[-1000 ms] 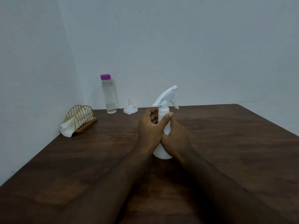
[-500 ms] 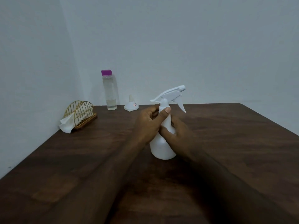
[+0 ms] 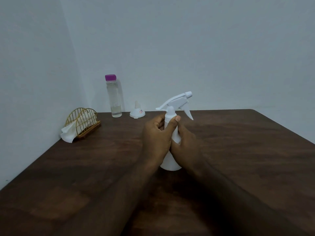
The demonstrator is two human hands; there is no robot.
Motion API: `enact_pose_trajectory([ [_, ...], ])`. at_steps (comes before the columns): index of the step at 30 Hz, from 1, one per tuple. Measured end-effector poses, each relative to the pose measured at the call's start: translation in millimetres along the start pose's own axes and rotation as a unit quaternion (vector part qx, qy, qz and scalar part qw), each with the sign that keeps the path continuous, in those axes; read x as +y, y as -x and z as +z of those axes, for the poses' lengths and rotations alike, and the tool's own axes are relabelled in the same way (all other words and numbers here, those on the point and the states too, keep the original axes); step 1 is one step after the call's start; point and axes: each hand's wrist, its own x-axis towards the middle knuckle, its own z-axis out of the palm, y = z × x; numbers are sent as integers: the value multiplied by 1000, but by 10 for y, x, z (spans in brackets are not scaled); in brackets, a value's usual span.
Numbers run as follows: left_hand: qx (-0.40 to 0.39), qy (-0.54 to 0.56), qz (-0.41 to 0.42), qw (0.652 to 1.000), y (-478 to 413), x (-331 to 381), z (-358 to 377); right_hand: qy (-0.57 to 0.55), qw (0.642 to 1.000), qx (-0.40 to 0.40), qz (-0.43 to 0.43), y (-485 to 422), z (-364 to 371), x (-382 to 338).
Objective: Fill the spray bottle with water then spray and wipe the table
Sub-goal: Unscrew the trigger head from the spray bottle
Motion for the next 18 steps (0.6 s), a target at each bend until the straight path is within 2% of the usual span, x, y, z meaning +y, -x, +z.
enact_pose_trajectory([
  [3,18,-42,14,999,10,37,-9,0,1000,-1,-3,9,8,-22],
  [7,-33,-75,23,996,-37,83,-66,19,999,-31,-15,8,-55,-34],
  [12,-102,5,-24,994,-184,82,-172,45,998,-39,-33,-23,-85,-52],
  [18,-231,49,-87,968,-297,151,-320,63,995,-73,-18,-76,-101,-34],
])
